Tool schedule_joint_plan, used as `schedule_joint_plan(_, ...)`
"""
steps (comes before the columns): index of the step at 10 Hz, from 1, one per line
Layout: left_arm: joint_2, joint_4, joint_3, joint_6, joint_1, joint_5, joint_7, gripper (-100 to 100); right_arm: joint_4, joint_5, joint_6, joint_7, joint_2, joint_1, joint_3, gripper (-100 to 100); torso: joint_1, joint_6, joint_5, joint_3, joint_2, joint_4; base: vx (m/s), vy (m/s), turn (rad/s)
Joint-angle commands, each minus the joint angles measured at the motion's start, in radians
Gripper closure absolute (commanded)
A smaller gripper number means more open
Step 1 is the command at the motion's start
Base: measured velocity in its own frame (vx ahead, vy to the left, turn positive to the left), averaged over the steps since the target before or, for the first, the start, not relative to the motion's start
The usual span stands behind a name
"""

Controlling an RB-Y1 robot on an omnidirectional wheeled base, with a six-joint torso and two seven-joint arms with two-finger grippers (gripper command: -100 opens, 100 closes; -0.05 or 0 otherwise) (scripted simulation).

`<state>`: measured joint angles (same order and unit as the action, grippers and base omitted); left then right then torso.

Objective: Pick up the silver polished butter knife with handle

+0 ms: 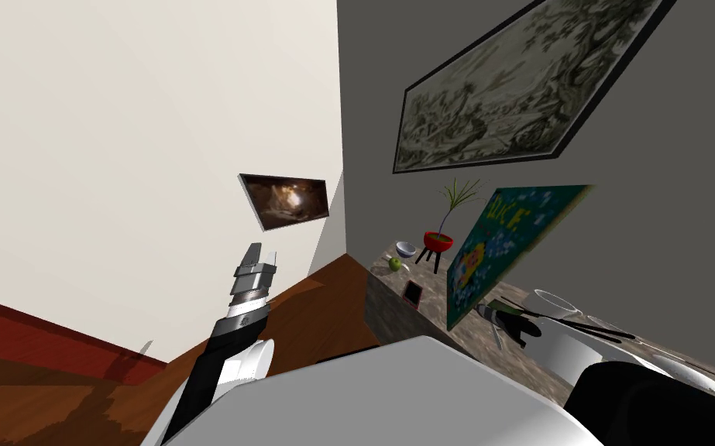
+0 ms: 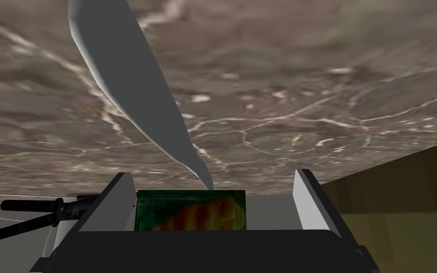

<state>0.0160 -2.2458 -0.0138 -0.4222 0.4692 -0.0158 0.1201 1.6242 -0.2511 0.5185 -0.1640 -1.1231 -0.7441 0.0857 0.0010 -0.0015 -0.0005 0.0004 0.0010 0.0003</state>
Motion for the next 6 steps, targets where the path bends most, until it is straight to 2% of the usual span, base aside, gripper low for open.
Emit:
schedule_joint_plan(1,0.000,0.000,0.000,0.000,0.000,0.000,0.000,0,-0.031,-0.008,-0.019,0.000,0.001,0.006,-0.004,-100,0.000,0.000,0.000,0.000,0.000,0.000,-0.040,0.012,0.157)
schedule_joint_plan(6,0.000,0.000,0.000,0.000,0.000,0.000,0.000,0,-0.158,-0.040,-0.083,0.007,0.014,0.006,-0.003,-100,0.000,0.000,0.000,0.001,0.001,0.000,-0.042,0.017,0.156)
